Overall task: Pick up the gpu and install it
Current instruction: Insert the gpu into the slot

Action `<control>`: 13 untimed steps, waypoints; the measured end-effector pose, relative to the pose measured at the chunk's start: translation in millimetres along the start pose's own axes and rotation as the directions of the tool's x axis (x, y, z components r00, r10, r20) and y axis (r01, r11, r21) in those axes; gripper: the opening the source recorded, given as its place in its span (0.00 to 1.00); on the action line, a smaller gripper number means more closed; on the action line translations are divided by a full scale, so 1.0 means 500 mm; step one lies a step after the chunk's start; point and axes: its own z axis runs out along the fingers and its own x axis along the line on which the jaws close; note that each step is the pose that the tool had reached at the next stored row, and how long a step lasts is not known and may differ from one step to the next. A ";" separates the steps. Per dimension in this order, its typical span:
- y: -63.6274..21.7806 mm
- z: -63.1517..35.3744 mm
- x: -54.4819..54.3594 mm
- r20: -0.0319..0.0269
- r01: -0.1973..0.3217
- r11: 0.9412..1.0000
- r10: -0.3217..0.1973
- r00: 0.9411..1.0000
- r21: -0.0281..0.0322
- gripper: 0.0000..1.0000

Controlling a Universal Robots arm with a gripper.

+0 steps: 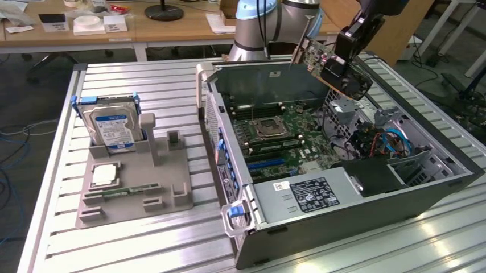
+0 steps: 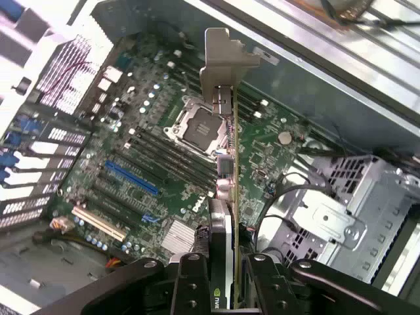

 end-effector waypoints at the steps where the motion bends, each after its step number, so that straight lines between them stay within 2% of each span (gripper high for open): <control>1: 0.000 0.000 0.000 0.000 0.001 1.000 -0.001 1.000 0.000 0.27; 13: 0.000 0.000 0.000 0.000 0.001 1.000 -0.001 1.000 0.000 0.27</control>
